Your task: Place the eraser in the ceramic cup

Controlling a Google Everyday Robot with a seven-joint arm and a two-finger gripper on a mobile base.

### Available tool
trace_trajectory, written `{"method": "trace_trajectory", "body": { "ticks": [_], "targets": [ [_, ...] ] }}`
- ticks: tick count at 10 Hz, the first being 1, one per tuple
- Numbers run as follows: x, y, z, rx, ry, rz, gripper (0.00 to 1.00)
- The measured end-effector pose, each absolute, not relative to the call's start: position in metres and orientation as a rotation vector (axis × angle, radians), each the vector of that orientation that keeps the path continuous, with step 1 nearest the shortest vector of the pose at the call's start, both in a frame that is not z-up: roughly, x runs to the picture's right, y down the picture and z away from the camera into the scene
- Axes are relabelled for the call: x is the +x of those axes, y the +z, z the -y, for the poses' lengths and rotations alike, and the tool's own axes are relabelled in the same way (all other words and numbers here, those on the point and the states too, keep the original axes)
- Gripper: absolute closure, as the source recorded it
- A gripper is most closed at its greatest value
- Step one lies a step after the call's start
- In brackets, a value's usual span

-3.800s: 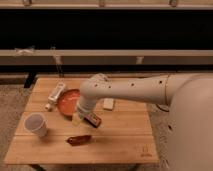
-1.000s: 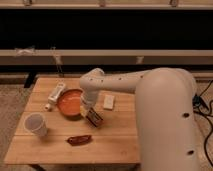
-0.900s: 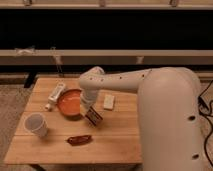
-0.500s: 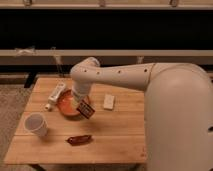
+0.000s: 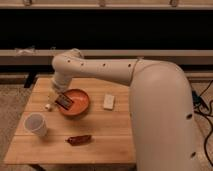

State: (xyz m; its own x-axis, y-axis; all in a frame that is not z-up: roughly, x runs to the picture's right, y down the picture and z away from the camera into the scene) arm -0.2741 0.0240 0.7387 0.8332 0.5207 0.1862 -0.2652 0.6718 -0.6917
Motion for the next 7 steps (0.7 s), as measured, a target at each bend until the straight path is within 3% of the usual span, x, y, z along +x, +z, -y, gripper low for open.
{"method": "trace_trajectory", "body": {
  "ticks": [4, 7],
  "targets": [
    [-0.351, 0.685, -0.003, -0.718, 0.310, 0.590, 1.00],
    [-0.398, 0.659, -0.014, -0.761, 0.238, 0.710, 1.00]
  ]
}}
